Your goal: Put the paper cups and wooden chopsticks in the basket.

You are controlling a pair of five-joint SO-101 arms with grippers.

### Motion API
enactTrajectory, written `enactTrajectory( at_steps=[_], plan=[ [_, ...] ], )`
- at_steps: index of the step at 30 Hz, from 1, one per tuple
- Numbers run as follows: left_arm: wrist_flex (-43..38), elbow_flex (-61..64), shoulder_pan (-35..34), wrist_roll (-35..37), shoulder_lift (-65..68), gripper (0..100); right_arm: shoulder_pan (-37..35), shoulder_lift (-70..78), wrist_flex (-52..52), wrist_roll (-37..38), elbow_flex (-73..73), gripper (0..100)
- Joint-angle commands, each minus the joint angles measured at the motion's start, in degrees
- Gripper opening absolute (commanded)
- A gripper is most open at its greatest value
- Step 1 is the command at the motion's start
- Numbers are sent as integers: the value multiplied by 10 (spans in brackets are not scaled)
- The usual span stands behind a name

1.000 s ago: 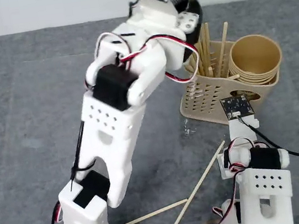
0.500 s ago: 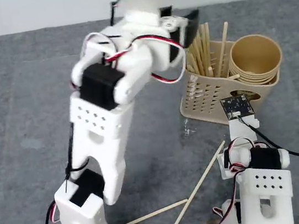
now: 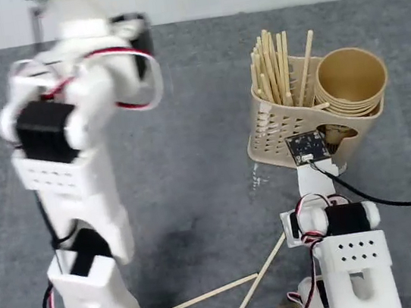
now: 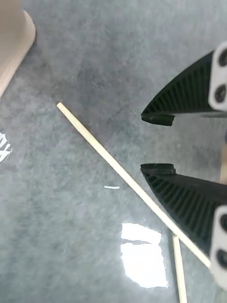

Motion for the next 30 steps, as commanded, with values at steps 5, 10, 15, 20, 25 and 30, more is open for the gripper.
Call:
enactTrajectory(
  at_steps=[5,10,15,20,25,30],
  plan=[
    [13,0,-74,5,-35,19,-10,-4,-84,-47,44,158],
    [13,1,-105,-4,-35,23,-30,-3,-115,-50,73,158],
    [13,1,-152,-40,-33,24,-65,-3,-117,-71,64,158],
    [13,15,-215,-64,-35,24,-109,8,-115,-93,52,158],
    [13,98,-258,-78,-80,23,-112,111,-132,-121,19,158],
    [11,229,-262,-99,-174,22,-111,240,-132,-149,-44,158]
  ],
)
